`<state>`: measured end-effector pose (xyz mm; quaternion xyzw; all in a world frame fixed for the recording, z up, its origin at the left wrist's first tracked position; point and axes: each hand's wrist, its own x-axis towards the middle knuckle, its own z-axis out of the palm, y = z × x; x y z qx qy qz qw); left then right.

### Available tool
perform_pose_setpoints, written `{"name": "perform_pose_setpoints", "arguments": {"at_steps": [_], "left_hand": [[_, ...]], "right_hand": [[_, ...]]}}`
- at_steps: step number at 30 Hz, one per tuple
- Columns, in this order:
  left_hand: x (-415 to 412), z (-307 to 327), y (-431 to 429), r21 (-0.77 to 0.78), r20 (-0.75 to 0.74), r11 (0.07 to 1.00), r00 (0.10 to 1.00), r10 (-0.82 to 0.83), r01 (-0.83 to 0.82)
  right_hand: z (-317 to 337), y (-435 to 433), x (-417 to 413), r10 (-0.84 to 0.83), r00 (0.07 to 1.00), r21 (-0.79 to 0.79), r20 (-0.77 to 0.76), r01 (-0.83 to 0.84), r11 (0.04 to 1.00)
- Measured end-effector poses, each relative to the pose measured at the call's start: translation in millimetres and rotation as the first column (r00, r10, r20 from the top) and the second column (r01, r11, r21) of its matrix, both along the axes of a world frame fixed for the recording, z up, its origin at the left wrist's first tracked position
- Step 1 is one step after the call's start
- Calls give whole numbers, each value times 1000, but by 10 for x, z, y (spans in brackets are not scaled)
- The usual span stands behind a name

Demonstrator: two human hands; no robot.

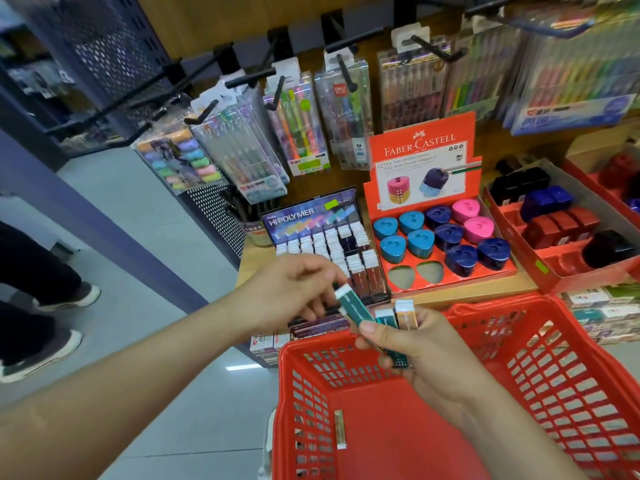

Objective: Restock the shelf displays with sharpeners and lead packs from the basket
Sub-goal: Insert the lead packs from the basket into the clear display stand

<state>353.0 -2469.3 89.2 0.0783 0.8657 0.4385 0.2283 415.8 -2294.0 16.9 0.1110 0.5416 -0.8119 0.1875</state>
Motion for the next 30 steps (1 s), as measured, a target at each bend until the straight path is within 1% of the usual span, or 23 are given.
{"name": "perform_pose_setpoints", "arguments": {"at_steps": [1, 2, 3, 5, 6, 8, 10, 11, 12, 13, 14, 16, 20, 24, 27, 30], "left_hand": [[-24, 15, -42, 22, -21, 999, 999, 49, -48], [-38, 30, -74, 38, -16, 997, 998, 64, -63], [-38, 42, -89, 28, 0, 999, 999, 40, -40], [0, 54, -71, -58, 13, 997, 999, -51, 52], [10, 53, -63, -77, 10, 995, 998, -66, 67], [-15, 57, -72, -29, -11, 1000, 1000, 0, -1], [-124, 58, -149, 51, -81, 989, 987, 141, -137], [-198, 51, -205, 56, -135, 977, 968, 210, -204], [-269, 33, -261, 24, -199, 968, 948, 249, -249], [-329, -3, -303, -37, -262, 962, 932, 252, -271], [-374, -43, -326, -115, -316, 957, 923, 218, -266], [-427, -125, -327, -269, -394, 939, 914, 98, -216], [-448, -226, -212, -437, -454, 887, 887, -77, -147], [-448, -303, -121, -531, -493, 840, 847, -200, -111], [-483, -284, -85, -560, -513, 822, 823, -242, -107], [-538, -259, -77, -609, -491, 789, 819, -298, -78]], "right_hand": [[-35, -18, -1, -10, 1000, 38, -10, 11, 999], [-63, -38, -1, -20, 1000, 64, -20, 21, 998], [-84, -59, -1, -26, 999, 81, -32, 29, 996], [-93, -101, -6, -27, 998, 101, -51, 32, 994], [-89, -119, -8, -26, 998, 105, -61, 32, 994], [-98, -137, -11, -34, 998, 97, -60, 39, 995], [-137, -109, -22, -75, 997, 62, -23, 77, 995], [-154, -81, -28, -101, 995, 47, 1, 101, 994], [-152, -52, -25, -123, 992, 40, 18, 122, 992], [-155, -23, -22, -139, 990, 35, 28, 138, 990], [-149, 0, -21, -149, 988, 27, 35, 148, 989], [-141, 34, -23, -160, 986, 4, 40, 160, 987], [-113, 73, -31, -176, 983, -33, 58, 178, 984], [-97, 89, -26, -171, 981, -40, 86, 175, 984], [-87, 95, -10, -168, 979, -32, 115, 173, 984], [-72, 100, 3, -164, 975, -32, 148, 170, 985]]}}
